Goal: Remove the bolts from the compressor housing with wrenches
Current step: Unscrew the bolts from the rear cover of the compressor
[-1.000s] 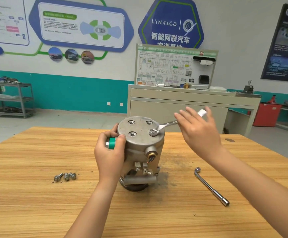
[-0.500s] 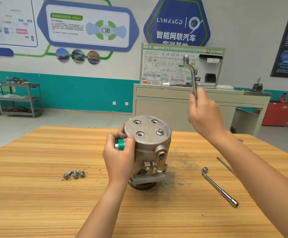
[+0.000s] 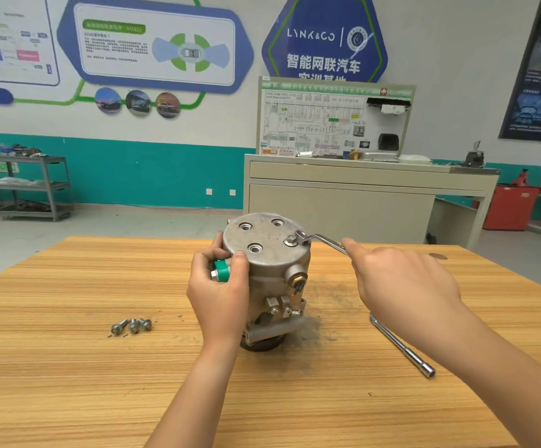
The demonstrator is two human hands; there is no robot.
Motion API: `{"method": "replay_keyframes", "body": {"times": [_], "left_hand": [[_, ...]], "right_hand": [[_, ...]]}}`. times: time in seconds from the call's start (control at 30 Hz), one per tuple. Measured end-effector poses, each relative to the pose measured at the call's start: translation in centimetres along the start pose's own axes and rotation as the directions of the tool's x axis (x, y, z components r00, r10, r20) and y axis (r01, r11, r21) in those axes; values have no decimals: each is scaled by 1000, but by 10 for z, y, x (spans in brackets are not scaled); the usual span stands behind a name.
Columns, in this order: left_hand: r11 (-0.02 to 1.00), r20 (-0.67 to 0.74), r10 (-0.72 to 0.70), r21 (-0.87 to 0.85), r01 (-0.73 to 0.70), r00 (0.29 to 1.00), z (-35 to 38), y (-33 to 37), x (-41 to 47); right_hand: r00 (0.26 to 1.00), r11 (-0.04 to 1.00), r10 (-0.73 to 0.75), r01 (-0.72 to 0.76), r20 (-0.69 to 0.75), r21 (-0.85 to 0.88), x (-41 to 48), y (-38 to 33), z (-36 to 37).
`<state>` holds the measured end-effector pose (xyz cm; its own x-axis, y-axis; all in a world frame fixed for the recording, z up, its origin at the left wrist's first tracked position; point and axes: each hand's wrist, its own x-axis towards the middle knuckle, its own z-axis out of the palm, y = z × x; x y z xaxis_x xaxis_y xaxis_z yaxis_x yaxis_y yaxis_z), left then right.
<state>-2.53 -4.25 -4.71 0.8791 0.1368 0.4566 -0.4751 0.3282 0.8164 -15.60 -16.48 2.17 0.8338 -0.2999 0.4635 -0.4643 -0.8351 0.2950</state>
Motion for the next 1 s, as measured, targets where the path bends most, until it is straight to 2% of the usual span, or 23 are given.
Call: {"method": "replay_keyframes", "body": {"times": [0.27, 0.4, 0.63, 0.83, 0.9, 0.97, 1.0], "left_hand": [[1000, 6, -9, -17, 9, 1000, 10, 1, -9], [1000, 1, 0, -19, 1, 1000, 13, 1, -11], [999, -4, 39, -2, -39, 999, 17, 0, -15], [999, 16, 36, -32, -35, 999, 19, -1, -14], [999, 27, 38, -40, -37, 999, 19, -3, -14], [998, 35, 30, -61, -28, 999, 16, -4, -11], [997, 42, 22, -73, -19, 999, 14, -5, -8]], "right_hand": [[994, 994, 99, -101, 45, 44, -4, 8, -9], [997, 996, 70, -71, 31, 54, -5, 4, -10], [996, 994, -45, 53, 73, -99, -9, -17, -19], [992, 988, -85, 96, 91, -121, -7, -34, -26], [996, 979, -85, 89, 31, -181, -11, -32, -21], [994, 972, -37, 11, -107, -235, -15, -20, -8], [976, 982, -1, -40, -217, -184, -14, -11, -2]]}}
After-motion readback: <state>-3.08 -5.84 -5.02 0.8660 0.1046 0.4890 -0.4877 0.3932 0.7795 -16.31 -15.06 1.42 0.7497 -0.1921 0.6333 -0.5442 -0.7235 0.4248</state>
